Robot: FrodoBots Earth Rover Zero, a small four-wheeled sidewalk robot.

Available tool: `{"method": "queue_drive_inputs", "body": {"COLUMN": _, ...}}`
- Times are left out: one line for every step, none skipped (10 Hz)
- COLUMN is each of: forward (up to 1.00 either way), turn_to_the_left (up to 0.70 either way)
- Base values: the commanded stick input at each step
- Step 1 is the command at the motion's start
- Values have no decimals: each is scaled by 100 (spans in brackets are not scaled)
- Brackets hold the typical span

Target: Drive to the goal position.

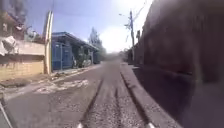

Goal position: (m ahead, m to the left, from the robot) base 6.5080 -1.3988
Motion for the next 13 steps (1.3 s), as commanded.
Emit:
{"method": "queue_drive_inputs", "body": {"forward": 85, "turn_to_the_left": 0}}
{"method": "queue_drive_inputs", "body": {"forward": 85, "turn_to_the_left": 0}}
{"method": "queue_drive_inputs", "body": {"forward": 85, "turn_to_the_left": 0}}
{"method": "queue_drive_inputs", "body": {"forward": 85, "turn_to_the_left": 0}}
{"method": "queue_drive_inputs", "body": {"forward": 85, "turn_to_the_left": 0}}
{"method": "queue_drive_inputs", "body": {"forward": 85, "turn_to_the_left": 0}}
{"method": "queue_drive_inputs", "body": {"forward": 85, "turn_to_the_left": 0}}
{"method": "queue_drive_inputs", "body": {"forward": 85, "turn_to_the_left": -5}}
{"method": "queue_drive_inputs", "body": {"forward": 85, "turn_to_the_left": -34}}
{"method": "queue_drive_inputs", "body": {"forward": 85, "turn_to_the_left": -34}}
{"method": "queue_drive_inputs", "body": {"forward": 85, "turn_to_the_left": 0}}
{"method": "queue_drive_inputs", "body": {"forward": 85, "turn_to_the_left": 0}}
{"method": "queue_drive_inputs", "body": {"forward": 85, "turn_to_the_left": 0}}
